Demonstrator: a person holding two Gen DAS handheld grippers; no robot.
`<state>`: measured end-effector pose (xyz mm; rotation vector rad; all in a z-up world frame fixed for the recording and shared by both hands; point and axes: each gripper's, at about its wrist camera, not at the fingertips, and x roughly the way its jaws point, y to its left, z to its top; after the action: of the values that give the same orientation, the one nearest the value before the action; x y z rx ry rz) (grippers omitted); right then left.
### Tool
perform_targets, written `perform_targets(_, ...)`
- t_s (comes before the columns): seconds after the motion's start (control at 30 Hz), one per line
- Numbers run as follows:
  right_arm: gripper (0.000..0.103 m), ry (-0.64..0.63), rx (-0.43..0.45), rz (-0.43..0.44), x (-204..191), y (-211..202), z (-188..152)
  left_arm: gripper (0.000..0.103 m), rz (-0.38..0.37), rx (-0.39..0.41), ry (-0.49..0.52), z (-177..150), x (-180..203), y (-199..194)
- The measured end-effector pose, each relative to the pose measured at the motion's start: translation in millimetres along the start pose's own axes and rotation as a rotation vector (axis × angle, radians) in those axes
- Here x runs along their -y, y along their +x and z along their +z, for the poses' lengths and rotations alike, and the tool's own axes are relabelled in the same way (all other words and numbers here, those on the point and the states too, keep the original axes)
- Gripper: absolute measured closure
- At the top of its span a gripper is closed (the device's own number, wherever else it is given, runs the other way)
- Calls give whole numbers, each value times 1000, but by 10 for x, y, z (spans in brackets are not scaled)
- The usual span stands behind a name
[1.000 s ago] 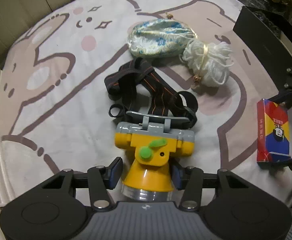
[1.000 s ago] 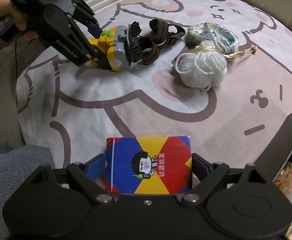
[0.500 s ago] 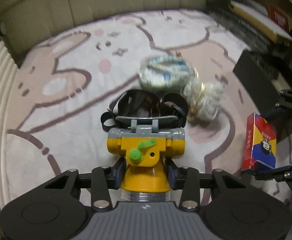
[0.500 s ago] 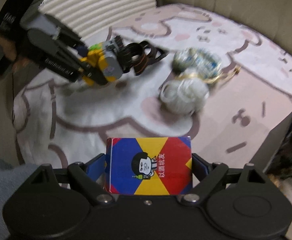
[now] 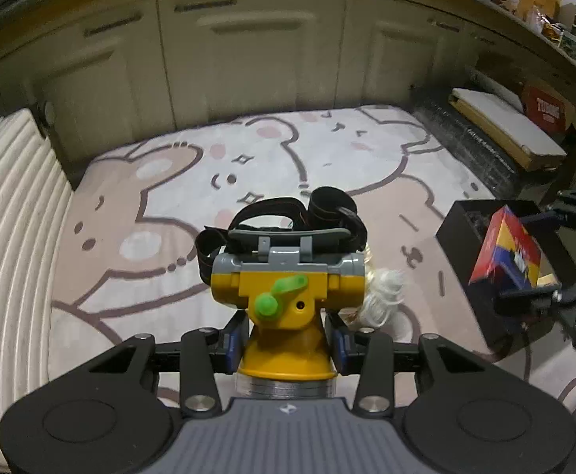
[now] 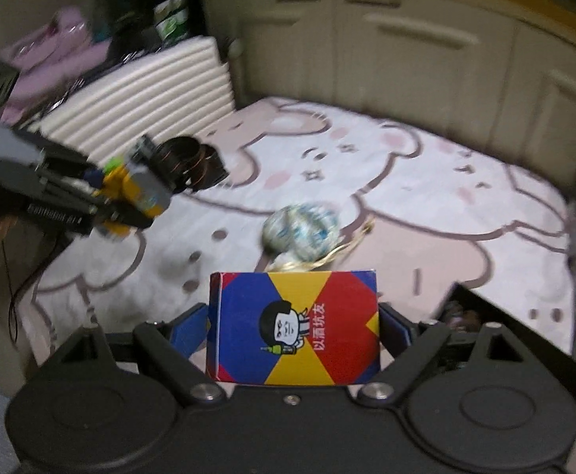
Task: Organize objects
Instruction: 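Lift and carry the headlamp with the left gripper to the box while the right carries the card box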
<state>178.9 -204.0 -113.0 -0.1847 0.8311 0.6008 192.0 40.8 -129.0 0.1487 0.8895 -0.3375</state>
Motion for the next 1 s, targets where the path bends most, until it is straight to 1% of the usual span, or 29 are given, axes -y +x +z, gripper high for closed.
perform_targets(0.17, 13, 52, 13, -88, 183, -191, -11, 60, -12, 32, 7, 128, 136, -107)
perform_targets(0.3, 13, 113, 24, -115, 353, -335, -31, 60, -30, 67, 23, 246, 265, -186)
perform_targets(0.43, 13, 156, 48, -143, 497, -481, -57, 60, -49, 82, 50, 348, 424, -216)
perform_targets(0.57, 13, 204, 47, -213, 704, -534, -132, 60, -71, 101, 64, 454, 581, -219)
perform_targets(0.67, 13, 238, 9, -286, 877, -460, -244, 60, -88, 116, 70, 515, 677, -200)
perform_targets(0.8, 13, 257, -65, -371, 1028, -213, -448, 60, -113, 122, 76, 566, 796, -157)
perform_targets(0.9, 13, 283, -107, -393, 1108, 7, -591, 60, -128, 121, 78, 596, 863, -109)
perform_targets(1.0, 13, 338, -122, -397, 1215, 176, -697, 60, -142, 120, 81, 629, 925, -54)
